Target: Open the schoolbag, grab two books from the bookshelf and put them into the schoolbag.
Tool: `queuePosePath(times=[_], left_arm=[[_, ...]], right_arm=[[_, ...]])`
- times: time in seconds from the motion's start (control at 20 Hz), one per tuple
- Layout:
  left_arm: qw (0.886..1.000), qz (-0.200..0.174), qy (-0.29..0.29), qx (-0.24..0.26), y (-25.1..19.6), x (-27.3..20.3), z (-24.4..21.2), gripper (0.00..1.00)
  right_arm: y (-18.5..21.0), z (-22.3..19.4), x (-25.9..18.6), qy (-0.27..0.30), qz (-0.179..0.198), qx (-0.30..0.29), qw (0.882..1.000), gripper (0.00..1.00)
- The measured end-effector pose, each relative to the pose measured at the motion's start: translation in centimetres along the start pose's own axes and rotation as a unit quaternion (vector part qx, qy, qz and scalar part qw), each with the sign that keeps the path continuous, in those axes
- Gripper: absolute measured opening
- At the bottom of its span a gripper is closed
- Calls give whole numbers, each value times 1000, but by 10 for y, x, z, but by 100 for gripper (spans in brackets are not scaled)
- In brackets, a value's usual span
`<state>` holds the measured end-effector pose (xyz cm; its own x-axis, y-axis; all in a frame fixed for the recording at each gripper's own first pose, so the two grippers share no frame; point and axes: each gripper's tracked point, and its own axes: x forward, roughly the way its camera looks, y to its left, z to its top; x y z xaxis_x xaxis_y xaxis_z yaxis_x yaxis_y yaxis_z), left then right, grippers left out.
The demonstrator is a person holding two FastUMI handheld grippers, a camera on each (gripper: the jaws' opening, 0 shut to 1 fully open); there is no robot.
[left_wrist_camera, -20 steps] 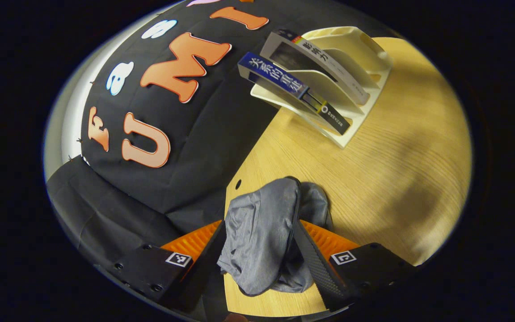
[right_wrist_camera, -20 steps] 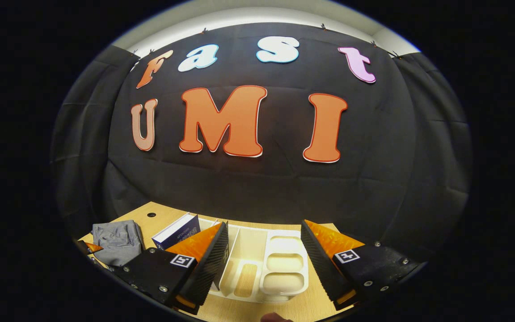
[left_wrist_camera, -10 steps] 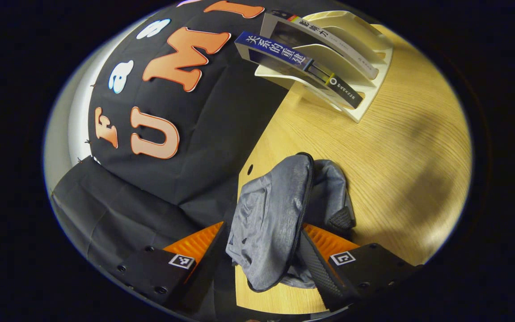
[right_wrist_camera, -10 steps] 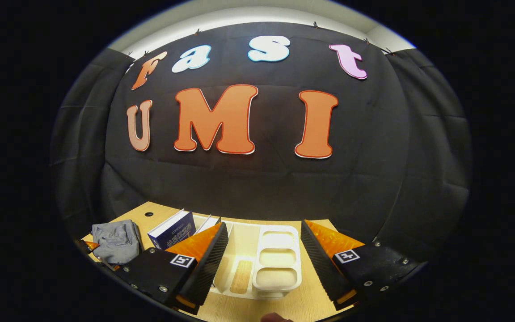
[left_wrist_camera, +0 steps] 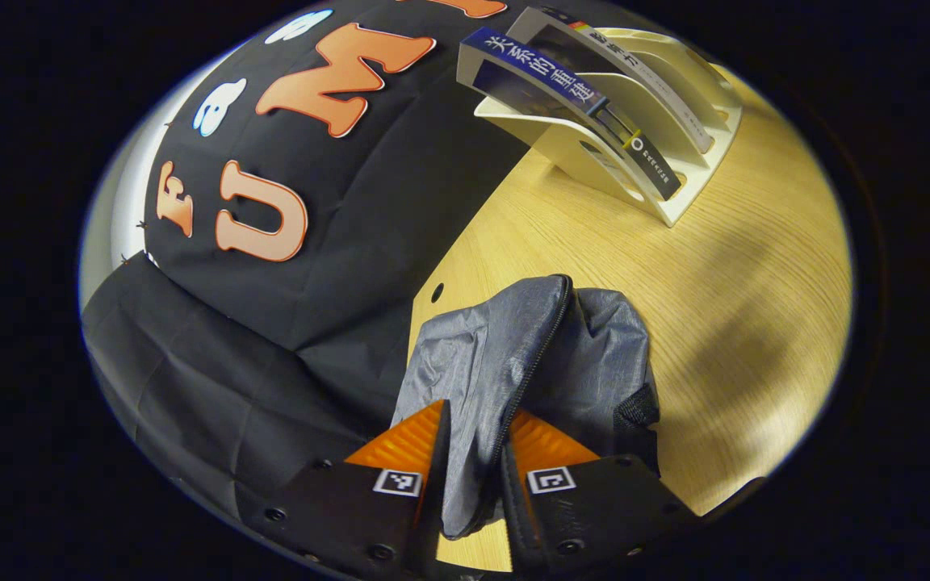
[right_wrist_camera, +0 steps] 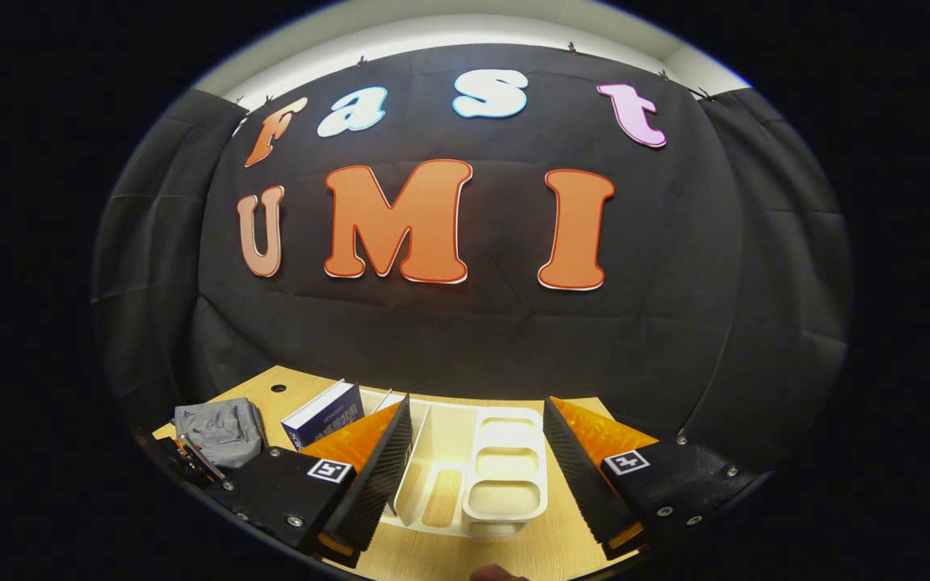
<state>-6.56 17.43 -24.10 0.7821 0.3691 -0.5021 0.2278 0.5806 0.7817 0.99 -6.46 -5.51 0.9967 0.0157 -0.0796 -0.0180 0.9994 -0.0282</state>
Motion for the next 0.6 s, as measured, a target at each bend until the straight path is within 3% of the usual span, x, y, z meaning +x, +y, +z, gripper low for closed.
queuePosePath(times=[0.1,0.2,0.4,0.6], left_arm=[[1000,-18,-2,-13,4,-1,3,18],[999,-43,1,-33,7,0,2,10],[992,-99,4,-79,14,3,4,6],[976,-169,4,-136,29,1,3,4]], right_arm=[[3,2,-1,-5,3,-4,1000,97],[6,-2,2,3,2,-11,1000,98],[21,-2,2,13,-3,-19,1000,97],[42,-3,4,26,-23,-18,999,97]])
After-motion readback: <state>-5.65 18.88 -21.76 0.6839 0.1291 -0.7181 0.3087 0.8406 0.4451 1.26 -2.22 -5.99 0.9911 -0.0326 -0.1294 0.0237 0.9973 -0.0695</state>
